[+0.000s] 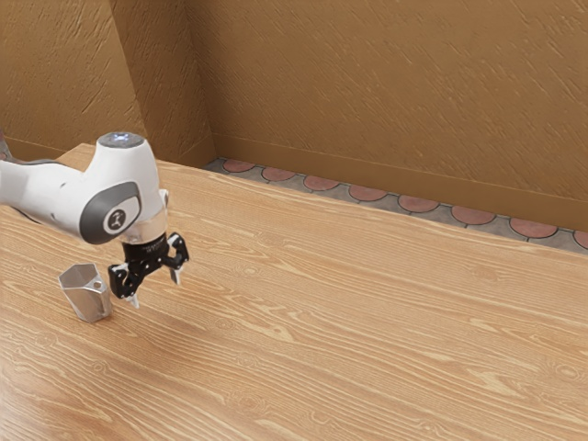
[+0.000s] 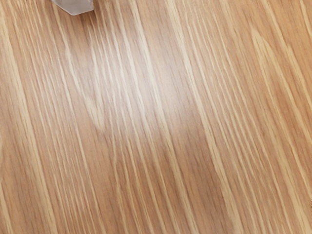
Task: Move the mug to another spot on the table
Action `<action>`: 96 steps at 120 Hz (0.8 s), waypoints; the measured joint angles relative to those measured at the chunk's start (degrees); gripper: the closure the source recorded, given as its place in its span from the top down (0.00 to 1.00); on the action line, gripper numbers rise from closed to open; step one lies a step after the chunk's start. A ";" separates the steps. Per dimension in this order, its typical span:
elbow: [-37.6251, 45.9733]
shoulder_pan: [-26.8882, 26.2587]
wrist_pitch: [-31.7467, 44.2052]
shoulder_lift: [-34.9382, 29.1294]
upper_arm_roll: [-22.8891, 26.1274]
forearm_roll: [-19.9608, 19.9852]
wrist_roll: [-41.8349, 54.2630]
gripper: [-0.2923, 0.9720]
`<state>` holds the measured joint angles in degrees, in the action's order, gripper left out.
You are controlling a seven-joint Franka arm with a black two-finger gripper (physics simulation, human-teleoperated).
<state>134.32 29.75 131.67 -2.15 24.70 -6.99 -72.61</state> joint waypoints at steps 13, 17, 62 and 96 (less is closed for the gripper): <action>0.34 0.64 0.67 0.58 -0.67 -1.46 -4.60 0.75; 0.43 0.94 0.81 0.94 -0.79 -2.32 -5.85 0.75; 0.52 1.30 5.54 6.22 -4.10 -11.88 -15.95 0.67; 1.87 1.56 8.22 6.47 -5.40 -15.42 -20.21 0.56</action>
<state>136.19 31.31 139.89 4.32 19.30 -22.41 -92.82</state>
